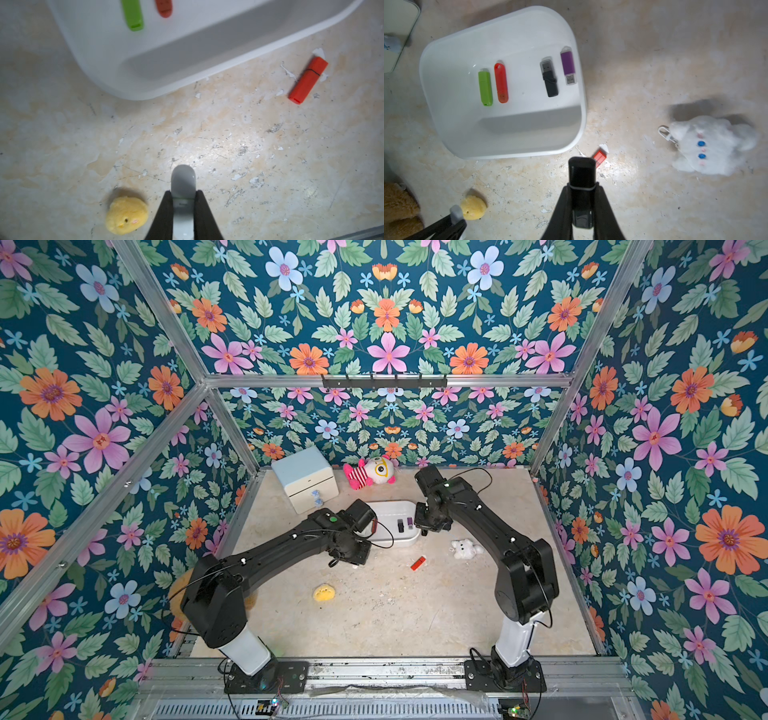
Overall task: Put the usb flash drive into the storage box
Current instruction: Place the USB flash in the storage box.
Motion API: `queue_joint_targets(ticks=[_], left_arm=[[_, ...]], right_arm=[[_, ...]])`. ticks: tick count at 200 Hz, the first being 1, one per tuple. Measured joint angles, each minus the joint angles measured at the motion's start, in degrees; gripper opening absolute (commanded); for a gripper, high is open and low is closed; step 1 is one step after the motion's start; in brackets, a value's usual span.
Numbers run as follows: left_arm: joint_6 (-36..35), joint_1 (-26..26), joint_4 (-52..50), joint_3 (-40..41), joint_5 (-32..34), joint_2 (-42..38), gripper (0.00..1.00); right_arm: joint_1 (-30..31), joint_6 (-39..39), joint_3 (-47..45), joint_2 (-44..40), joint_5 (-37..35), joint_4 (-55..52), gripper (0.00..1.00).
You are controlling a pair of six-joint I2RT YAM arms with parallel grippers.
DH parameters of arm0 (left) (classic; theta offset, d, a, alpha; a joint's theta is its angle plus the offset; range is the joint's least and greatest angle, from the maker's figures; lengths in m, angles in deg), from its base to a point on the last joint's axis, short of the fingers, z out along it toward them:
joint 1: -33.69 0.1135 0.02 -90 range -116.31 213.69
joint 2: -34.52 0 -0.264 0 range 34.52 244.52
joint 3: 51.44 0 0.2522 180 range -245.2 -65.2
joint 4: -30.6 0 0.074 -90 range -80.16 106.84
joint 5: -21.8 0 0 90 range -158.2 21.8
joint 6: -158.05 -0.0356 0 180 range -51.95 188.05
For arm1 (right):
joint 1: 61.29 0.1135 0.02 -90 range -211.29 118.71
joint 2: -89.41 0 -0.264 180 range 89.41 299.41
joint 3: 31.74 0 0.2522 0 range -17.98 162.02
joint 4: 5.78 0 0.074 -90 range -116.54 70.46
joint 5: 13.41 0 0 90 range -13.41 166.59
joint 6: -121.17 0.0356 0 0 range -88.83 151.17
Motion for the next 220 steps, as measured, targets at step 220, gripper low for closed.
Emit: queue_joint_targets(ticks=[220], left_arm=[[-2.1, 10.8, -0.6, 3.9, -1.1, -4.3, 0.0]], right_arm=[[4.4, -3.3, 43.3, 40.0, 2.2, -12.7, 0.0]])
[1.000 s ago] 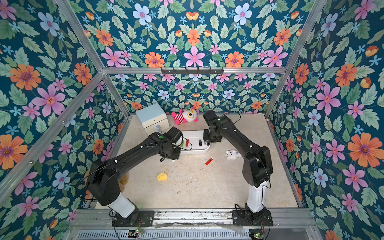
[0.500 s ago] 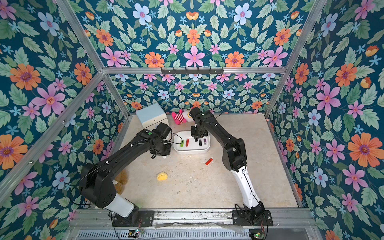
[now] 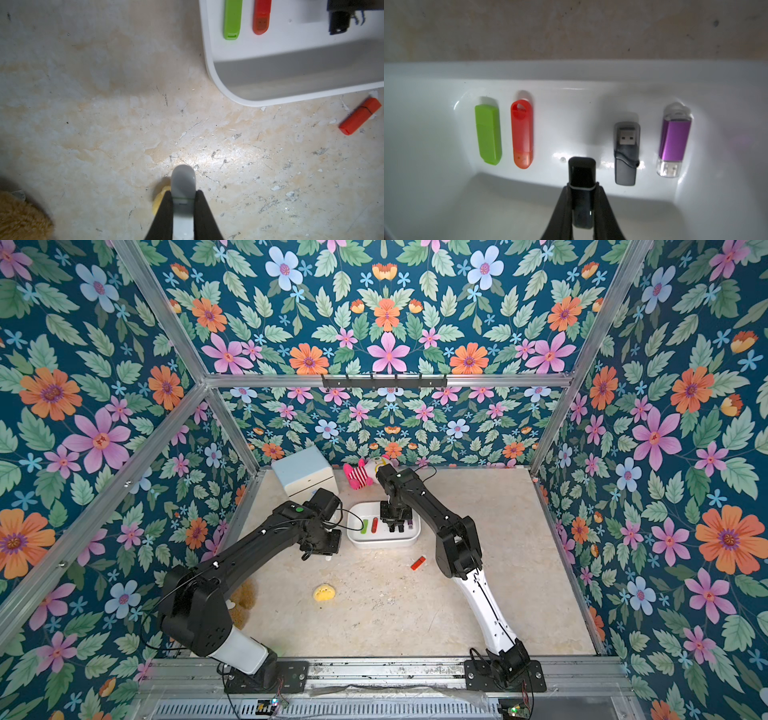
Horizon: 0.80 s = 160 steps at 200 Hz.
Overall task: Put the usb flash drive into the storage box
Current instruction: Place the USB flash in the storage box.
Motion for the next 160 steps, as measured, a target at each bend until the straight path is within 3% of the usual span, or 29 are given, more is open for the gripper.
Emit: queue_joint_targets(ticks=[106, 160], left_arm=[[0.0, 0.1, 0.2, 0.5, 0.0, -0.3, 0.0], [0.0, 0.2, 0.2, 0.9, 0.0, -0.3, 0.0]], right_arm=[[0.1, -1.0, 2.9, 4.5, -1.3, -0.6, 0.0], [0.1, -1.1, 3.5, 5.0, -2.1, -1.0, 0.3]])
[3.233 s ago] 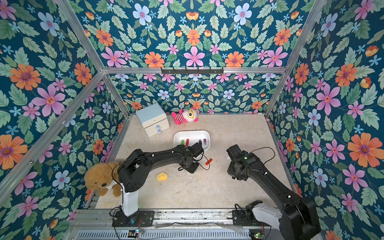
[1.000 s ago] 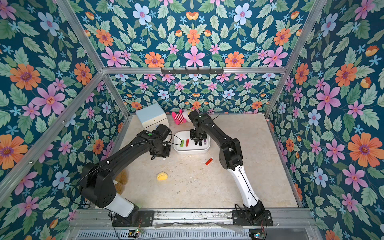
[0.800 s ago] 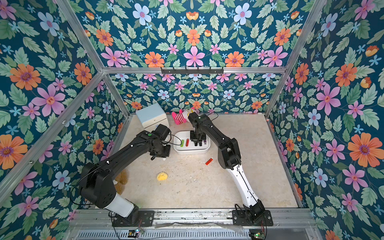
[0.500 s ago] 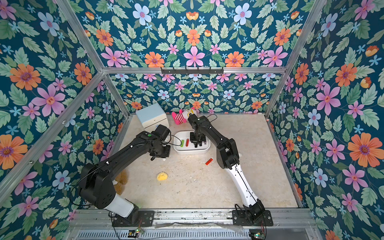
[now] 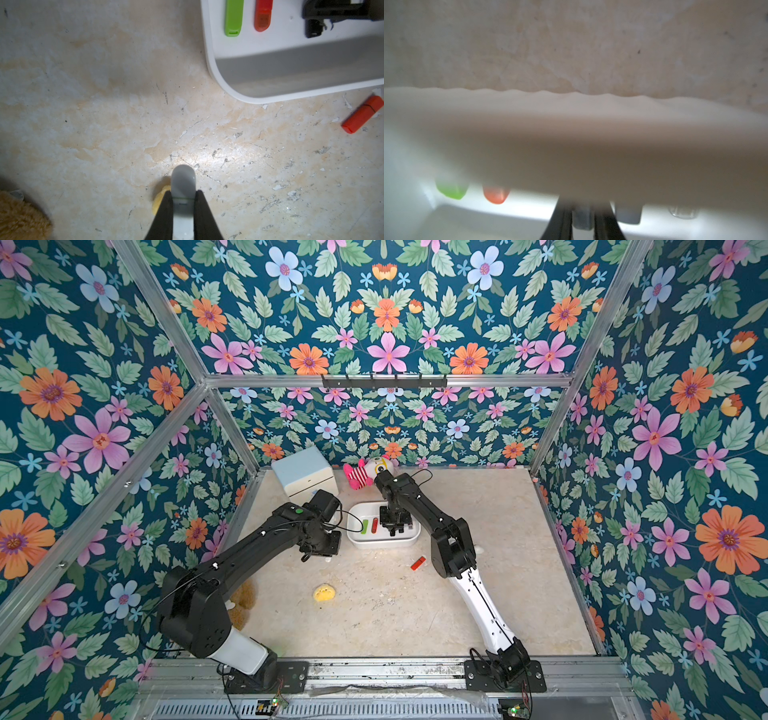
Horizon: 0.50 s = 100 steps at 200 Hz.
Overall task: Put the usb flash drive into the storage box
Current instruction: Place the USB flash in the storage box.
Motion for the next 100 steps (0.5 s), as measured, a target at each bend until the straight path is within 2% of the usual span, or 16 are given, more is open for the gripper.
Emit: queue_joint_targets(ticks=[54, 100], left_arm=[[0.0, 0.0, 0.3, 0.5, 0.0, -0.4, 0.0], [0.0, 0.0, 0.3, -0.9, 0.0, -0.4, 0.0]], right_arm=[[-0.1, 0.0, -0.3, -1.5, -0.9, -0.2, 0.33], [-0.1, 0.0, -3.3, -8.1, -1.7, 0.9, 0.33]])
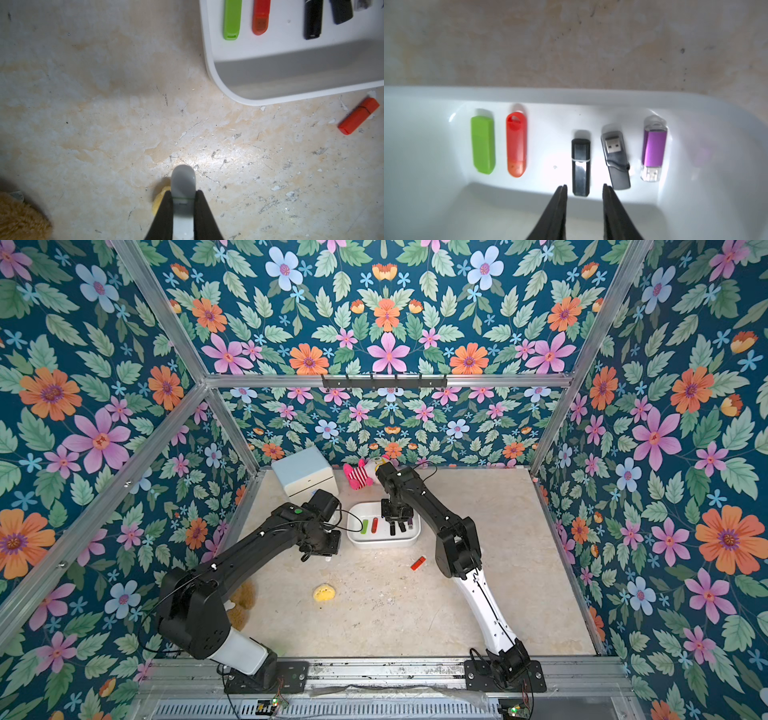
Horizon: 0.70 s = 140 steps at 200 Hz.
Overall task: Put the usb flash drive into the storage box
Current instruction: Place the USB flash in the storage box.
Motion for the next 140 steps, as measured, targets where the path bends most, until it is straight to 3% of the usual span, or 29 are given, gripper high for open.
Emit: queue_joint_targets(ticks=[25, 90, 140], left_arm=[[-0.4, 0.0, 0.1, -1.7, -0.3, 0.7, 0.0], [-3.7, -0.1, 0.1, -15.3, -2.0, 10.8, 0.0], [-5.8, -1.2, 0.8, -27.9, -3.1, 22.0, 0.0]], right_arm=[[0.1, 0.1, -4.1, -5.2, -1.4, 0.5, 0.35], [-0.3, 4.4, -38.2, -30.8, -6.1, 7.8, 0.43], [-0.7, 8.3, -55.3, -42.6, -7.7, 11.6, 0.47]])
